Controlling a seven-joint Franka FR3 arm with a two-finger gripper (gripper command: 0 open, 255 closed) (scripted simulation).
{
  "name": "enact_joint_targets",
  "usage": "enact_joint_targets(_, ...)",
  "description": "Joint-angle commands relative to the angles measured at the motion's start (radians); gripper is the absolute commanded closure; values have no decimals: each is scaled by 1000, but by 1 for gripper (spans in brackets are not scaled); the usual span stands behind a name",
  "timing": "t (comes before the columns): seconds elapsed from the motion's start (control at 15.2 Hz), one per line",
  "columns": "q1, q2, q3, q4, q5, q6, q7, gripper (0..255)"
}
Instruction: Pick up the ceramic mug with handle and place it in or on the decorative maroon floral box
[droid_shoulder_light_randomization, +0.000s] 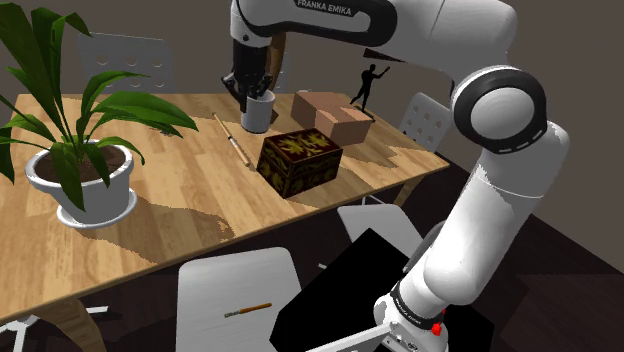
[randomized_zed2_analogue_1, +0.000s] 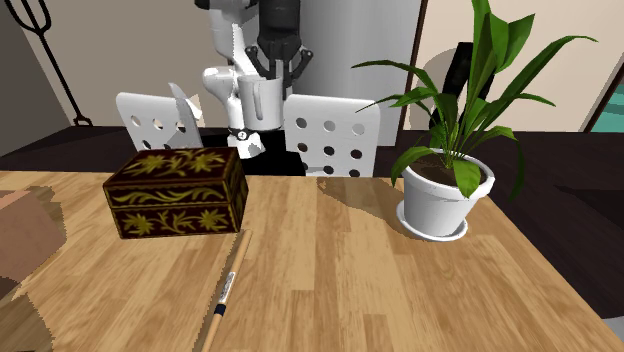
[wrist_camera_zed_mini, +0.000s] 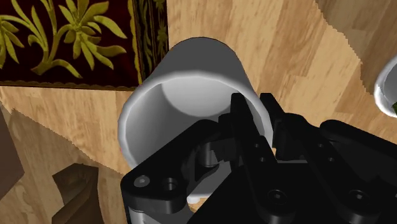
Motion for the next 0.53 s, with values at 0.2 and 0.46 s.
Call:
enact_joint_targets(0.2, -78, -71, -50, -82, 34, 27, -127, 255)
enact_joint_targets(0.46, -131, -101, -93, -112, 51, 37, -223, 255)
